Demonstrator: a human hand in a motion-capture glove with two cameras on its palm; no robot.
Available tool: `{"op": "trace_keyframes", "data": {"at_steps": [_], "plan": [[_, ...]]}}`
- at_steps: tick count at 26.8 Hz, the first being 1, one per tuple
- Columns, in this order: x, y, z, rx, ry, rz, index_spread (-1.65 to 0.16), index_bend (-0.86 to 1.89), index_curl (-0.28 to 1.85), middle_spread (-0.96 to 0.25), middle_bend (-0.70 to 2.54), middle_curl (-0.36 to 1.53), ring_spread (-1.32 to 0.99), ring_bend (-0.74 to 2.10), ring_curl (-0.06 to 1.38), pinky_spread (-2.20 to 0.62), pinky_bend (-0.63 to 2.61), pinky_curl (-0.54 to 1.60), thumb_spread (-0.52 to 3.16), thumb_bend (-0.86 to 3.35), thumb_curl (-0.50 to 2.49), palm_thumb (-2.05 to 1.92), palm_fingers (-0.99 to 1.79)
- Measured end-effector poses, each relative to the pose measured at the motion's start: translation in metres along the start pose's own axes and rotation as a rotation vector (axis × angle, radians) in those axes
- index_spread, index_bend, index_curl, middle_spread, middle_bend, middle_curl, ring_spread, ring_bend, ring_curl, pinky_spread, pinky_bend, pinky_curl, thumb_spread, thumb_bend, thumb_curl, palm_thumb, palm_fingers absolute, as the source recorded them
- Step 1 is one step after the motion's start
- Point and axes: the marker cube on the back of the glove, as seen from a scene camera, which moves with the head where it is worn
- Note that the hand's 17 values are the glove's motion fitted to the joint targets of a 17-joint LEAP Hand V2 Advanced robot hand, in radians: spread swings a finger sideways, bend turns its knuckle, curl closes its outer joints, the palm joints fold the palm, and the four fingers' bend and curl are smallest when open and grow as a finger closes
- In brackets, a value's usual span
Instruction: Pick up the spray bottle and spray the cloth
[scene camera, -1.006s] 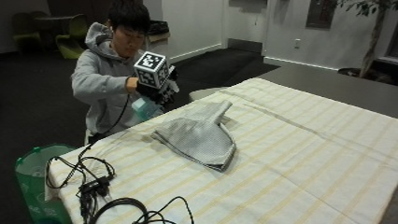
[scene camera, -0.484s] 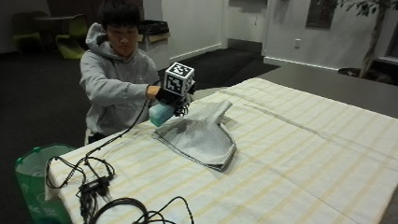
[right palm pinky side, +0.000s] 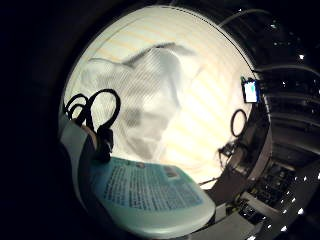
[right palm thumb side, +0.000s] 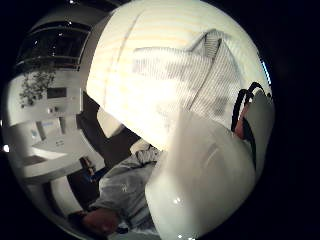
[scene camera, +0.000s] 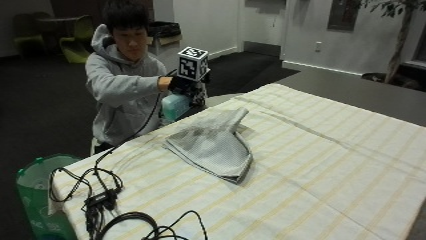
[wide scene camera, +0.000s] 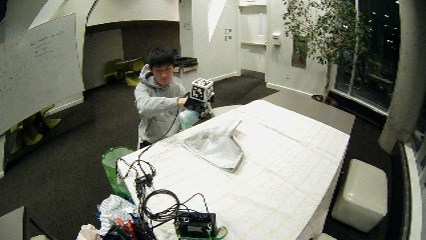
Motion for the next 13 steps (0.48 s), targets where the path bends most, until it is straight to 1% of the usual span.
{"op": "trace_keyframes", "data": {"at_steps": [7, 13], "plan": [[-0.008, -0.012, 0.040, -0.051, -0.011, 0.018, -0.18, 0.55, 0.58, -0.07, 0.62, 0.52, -0.18, 0.56, 0.46, -0.26, 0.36, 0.42, 0.02, -0.03, 0.73, 0.94, 1.40], [-0.009, -0.016, 0.048, -0.059, -0.029, -0.006, -0.18, 0.55, 0.58, -0.07, 0.62, 0.52, -0.18, 0.57, 0.46, -0.26, 0.36, 0.42, 0.02, -0.03, 0.73, 0.94, 1.40]]}}
